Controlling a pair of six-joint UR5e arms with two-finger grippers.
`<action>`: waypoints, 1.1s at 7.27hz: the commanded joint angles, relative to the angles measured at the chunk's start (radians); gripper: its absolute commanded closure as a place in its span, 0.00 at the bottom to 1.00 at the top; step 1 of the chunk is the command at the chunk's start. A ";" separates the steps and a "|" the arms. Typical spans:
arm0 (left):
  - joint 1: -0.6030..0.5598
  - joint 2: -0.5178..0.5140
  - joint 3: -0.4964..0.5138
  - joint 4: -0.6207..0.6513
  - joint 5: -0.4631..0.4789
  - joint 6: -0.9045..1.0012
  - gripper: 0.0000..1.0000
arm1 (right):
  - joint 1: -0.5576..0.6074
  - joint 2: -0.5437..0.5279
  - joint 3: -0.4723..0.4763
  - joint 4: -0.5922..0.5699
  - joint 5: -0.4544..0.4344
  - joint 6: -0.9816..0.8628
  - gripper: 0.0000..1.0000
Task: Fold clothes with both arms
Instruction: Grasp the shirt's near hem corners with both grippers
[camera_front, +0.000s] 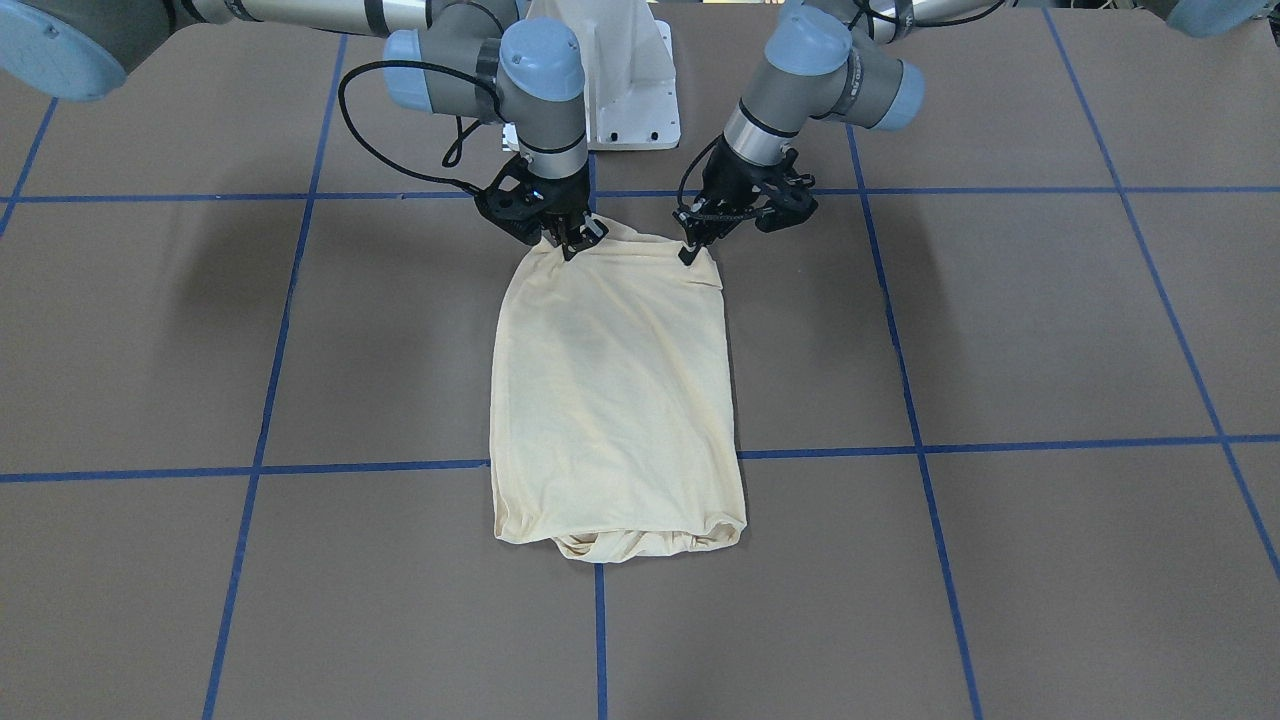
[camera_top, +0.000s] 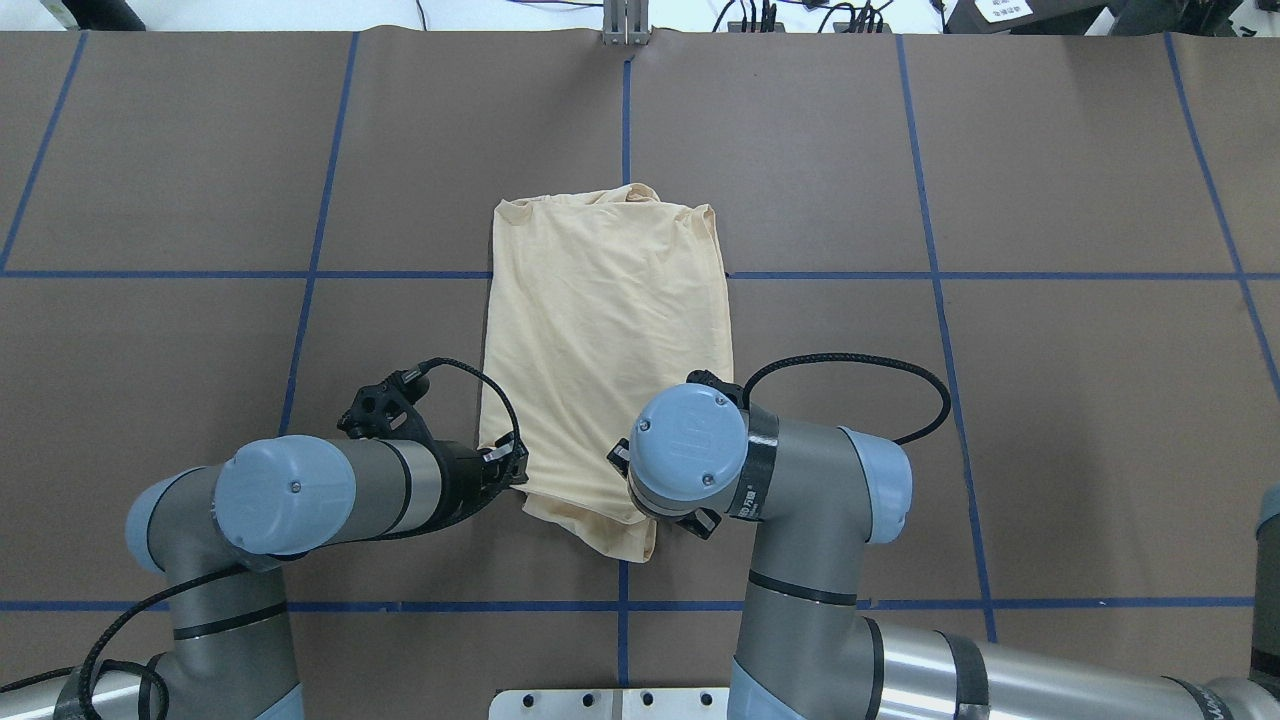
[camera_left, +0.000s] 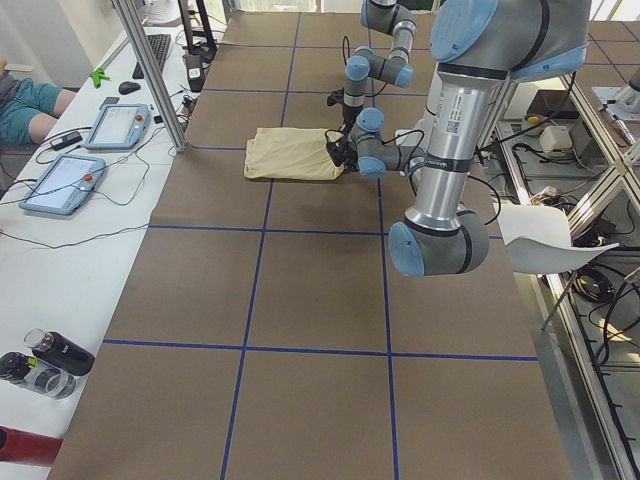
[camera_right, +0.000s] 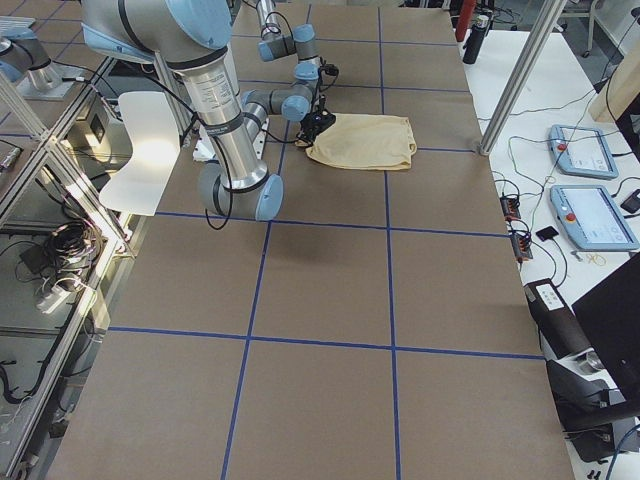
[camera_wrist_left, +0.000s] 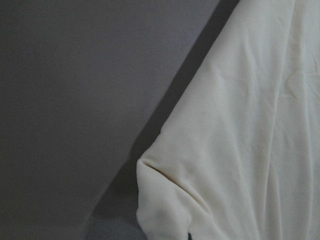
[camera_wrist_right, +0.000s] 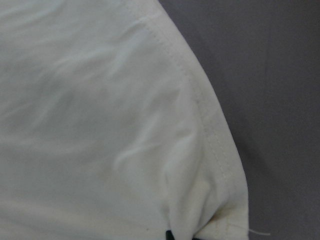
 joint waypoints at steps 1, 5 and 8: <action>0.012 -0.001 -0.059 0.023 0.000 -0.001 1.00 | -0.010 -0.046 0.042 0.006 -0.001 -0.003 1.00; 0.144 0.001 -0.082 0.056 0.003 -0.045 1.00 | -0.062 -0.086 0.104 0.006 0.015 -0.004 1.00; 0.156 0.005 -0.082 0.056 0.000 -0.060 1.00 | -0.077 -0.116 0.164 0.001 0.070 -0.004 1.00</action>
